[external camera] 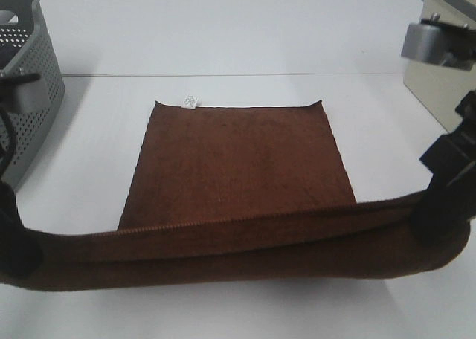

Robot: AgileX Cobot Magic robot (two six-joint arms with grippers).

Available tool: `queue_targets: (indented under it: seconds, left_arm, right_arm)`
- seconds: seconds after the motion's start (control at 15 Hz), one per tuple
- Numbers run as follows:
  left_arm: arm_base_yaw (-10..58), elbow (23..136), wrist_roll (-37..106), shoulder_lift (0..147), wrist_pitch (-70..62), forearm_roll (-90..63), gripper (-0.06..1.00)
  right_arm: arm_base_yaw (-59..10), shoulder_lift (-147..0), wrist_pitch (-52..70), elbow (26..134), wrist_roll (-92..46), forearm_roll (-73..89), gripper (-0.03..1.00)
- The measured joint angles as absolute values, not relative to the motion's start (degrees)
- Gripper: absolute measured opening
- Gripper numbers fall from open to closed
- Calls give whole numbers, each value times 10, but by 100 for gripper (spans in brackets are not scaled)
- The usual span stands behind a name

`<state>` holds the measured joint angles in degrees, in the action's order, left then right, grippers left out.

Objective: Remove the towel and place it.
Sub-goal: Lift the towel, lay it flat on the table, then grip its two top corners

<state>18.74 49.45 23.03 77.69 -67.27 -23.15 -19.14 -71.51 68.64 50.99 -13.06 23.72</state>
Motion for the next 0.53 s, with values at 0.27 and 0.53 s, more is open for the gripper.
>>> queue_targets:
  seconds: [0.27, 0.53]
  left_arm:
    - [244, 464, 240, 837, -673, -223, 0]
    - [325, 464, 240, 918, -672, -213, 0]
  right_arm:
    - [-189, -804, 687, 448, -163, 248, 1]
    - [-185, -875, 687, 397, -178, 243, 1]
